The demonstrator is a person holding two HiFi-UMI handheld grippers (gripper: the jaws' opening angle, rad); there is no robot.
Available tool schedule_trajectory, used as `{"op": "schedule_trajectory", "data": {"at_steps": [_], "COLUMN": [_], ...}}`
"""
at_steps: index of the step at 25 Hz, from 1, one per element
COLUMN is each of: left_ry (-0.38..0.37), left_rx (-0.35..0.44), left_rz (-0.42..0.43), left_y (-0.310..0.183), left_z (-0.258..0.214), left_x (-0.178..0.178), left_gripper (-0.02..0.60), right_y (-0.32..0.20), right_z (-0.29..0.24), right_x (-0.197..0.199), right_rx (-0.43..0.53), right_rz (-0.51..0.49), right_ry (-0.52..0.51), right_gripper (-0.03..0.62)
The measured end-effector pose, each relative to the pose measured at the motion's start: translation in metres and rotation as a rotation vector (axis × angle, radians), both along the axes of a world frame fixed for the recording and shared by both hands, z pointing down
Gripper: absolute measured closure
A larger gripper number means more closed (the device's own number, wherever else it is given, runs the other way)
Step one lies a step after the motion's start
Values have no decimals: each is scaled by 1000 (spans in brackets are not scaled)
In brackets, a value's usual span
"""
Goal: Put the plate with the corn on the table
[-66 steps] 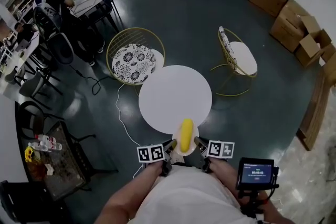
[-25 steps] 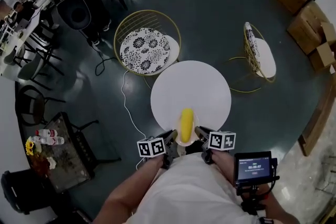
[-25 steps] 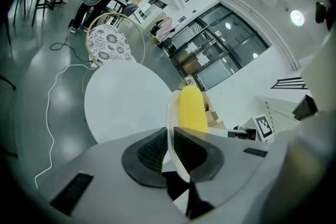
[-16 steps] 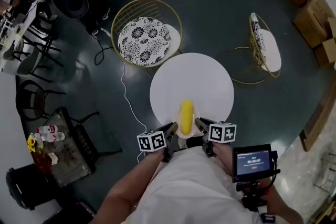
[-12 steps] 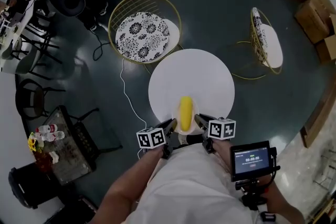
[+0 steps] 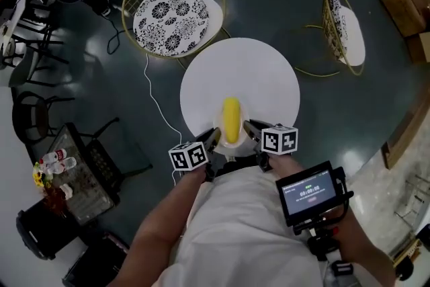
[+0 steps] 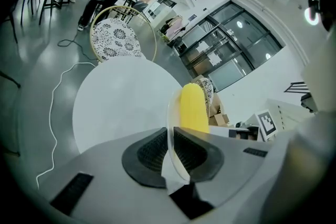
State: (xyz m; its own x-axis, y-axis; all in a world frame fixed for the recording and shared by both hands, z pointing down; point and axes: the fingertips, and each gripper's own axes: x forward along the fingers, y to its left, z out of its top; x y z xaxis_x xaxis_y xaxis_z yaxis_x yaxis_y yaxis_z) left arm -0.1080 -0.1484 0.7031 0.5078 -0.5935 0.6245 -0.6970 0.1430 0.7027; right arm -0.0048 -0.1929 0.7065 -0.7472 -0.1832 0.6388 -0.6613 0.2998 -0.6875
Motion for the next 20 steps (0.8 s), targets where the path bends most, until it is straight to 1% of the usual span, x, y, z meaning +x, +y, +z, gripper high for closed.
{"op": "schedule_trajectory", "data": {"at_steps": [4, 10, 14, 20], "left_ry": [-14, -13, -21, -30], "left_rx": [1, -18, -38, -51], "left_rz": [-6, -20, -19, -24], "left_y": [-15, -30, -37, -54], "left_z": [11, 25, 35, 47], "left_x": [-5, -3, -2, -6], "left_gripper": [541, 541, 541, 541], "right_y": [-15, -33, -39, -56], "right_z": [9, 20, 32, 46], "right_x": [-6, -9, -6, -9], "right_rx": [1, -8, -22, -27], "right_rz": [-7, -10, -11, -7], "right_ry": [0, -13, 20, 41], "right_gripper": [545, 544, 543, 543]}}
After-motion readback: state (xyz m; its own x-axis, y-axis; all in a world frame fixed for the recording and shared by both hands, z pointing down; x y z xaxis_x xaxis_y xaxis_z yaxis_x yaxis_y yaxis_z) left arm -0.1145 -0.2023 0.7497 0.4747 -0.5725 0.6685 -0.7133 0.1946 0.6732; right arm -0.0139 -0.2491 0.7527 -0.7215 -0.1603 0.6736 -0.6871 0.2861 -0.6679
